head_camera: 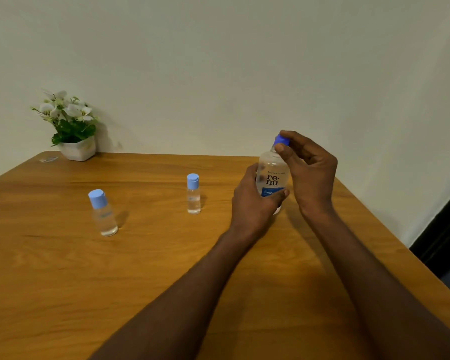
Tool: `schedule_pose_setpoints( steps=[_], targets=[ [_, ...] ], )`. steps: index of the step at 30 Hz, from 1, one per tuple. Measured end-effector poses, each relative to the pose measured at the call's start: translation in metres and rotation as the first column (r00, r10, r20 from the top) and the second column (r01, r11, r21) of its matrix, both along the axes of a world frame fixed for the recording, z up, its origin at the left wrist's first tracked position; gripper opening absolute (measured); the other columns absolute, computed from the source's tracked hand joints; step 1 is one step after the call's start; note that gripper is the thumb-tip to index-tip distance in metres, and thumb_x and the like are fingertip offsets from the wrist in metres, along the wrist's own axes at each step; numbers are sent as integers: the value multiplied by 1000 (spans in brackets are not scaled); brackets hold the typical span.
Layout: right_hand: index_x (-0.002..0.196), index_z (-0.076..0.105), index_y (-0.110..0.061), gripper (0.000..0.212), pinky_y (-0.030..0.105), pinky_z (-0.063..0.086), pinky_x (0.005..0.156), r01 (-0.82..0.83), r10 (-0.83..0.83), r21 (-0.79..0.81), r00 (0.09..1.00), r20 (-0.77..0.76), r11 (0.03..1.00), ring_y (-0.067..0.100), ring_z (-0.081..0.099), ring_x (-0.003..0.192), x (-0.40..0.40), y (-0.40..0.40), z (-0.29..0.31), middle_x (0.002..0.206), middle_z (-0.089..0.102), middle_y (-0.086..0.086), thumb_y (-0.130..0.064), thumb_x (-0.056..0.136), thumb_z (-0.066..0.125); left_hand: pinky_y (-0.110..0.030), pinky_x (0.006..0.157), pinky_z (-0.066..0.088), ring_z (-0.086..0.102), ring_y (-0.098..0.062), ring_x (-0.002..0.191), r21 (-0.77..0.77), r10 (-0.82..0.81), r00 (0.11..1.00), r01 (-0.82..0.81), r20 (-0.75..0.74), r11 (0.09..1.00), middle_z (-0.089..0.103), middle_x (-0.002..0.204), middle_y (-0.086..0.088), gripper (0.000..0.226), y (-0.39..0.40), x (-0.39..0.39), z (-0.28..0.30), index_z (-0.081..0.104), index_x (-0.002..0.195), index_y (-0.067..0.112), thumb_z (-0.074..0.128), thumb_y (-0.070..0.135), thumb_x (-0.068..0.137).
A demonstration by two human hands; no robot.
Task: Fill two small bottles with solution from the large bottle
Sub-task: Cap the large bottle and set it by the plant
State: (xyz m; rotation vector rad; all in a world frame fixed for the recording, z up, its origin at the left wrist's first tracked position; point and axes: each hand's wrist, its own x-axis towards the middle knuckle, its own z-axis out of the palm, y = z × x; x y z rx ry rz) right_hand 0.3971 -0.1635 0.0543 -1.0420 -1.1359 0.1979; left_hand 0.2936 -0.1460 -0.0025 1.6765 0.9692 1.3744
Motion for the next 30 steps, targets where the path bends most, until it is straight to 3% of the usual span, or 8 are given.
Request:
schedule_pose_setpoints(
  steps=[2, 9, 16, 20, 30],
  targets=[
    [125, 75, -22, 32, 24, 60, 86, 17, -15, -39, 999, 45, 999, 3, 71, 108, 1, 0, -1, 117, 75, -13, -20, 93, 77, -35, 97, 60, 63, -14, 123, -5, -7, 1000, 7, 8, 1000, 64, 136, 8, 72, 0, 0, 0, 47, 146, 28, 85, 27, 85],
    [127, 73, -26, 34, 24, 61, 84, 67, -55, -60, 982, 181, 996, 4, 71, 109, 6, -2, -1, 120, 74, -12, -25, 93, 77, -20, 90, 54, 60, -11, 125, -17, -2, 1000, 2, -2, 1000, 62, 138, 8, 74, 1, 0, 2, 46, 148, 29, 85, 27, 85],
    [117, 69, -20, 23, 37, 63, 87, 124, -111, -26, 949, 295, 992, 9, 72, 103, 3, 2, 2, 114, 74, -8, -22, 94, 73, -15, 85, 51, 60, -10, 122, -38, -26, 1000, 26, 9, 999, 63, 136, 8, 71, 0, -1, 2, 46, 146, 29, 84, 26, 86],
    [116, 69, -18, 25, 34, 63, 87, 142, -131, -14, 941, 313, 990, 10, 72, 100, 3, 5, 2, 111, 73, -9, -28, 93, 74, -32, 94, 60, 64, -14, 121, -38, -30, 1000, 30, 8, 999, 65, 133, 7, 69, 1, 0, 0, 47, 145, 28, 84, 26, 86],
    [111, 65, -18, 27, 20, 54, 70, 270, -262, 30, 891, 370, 962, 10, 67, 87, -10, 11, -1, 102, 72, -5, -37, 93, 69, -41, 94, 62, 66, -16, 119, -63, -73, 997, 74, 24, 995, 65, 130, 5, 70, 0, -3, -2, 46, 146, 26, 81, 15, 86]
  ],
)
